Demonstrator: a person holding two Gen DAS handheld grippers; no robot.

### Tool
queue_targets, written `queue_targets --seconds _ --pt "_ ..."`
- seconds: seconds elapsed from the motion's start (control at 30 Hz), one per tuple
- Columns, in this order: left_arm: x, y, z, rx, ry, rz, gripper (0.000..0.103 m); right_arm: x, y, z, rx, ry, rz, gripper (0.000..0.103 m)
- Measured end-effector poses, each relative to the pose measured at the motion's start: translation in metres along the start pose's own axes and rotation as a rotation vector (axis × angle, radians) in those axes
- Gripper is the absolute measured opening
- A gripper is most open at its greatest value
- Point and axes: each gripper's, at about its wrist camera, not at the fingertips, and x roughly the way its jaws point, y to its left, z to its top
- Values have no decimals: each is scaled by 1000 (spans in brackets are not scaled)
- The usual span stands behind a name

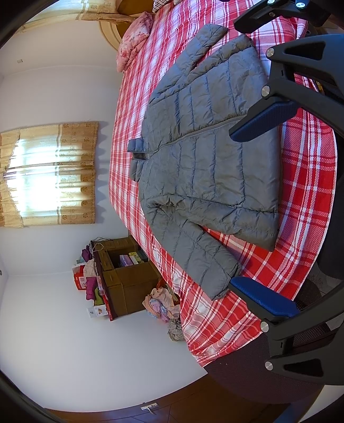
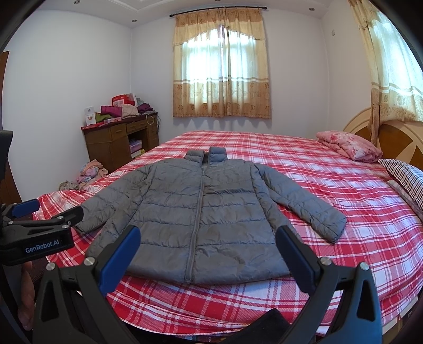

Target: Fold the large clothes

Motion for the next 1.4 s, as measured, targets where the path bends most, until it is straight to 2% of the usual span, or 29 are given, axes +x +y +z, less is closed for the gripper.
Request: queue_targets --seconds 0.5,0.63,0.73,0.83,1.0,1.17,1.27,1.4 --pt "8 -3 -5 7 17 4 102 4 1 0 9 8 1 103" --pt "18 -7 -4 13 28 -14 102 15 -10 3 24 11 25 103" --pt "37 -13 1 23 -2 -25 102 43 -40 6 64 38 0 103" --pt "74 -24 14 36 -20 -35 102 81 -81 9 97 57 -97 103" --pt "148 -45 42 79 34 -13 102 159 -187 2 248 187 -296 103" --pt "207 -58 58 96 81 7 102 198 -269 -10 361 281 -429 103" --pt "233 -62 59 101 103 30 102 215 -302 -20 432 353 -465 103" --pt "270 -55 60 95 128 88 102 231 -325 -34 506 435 -425 79"
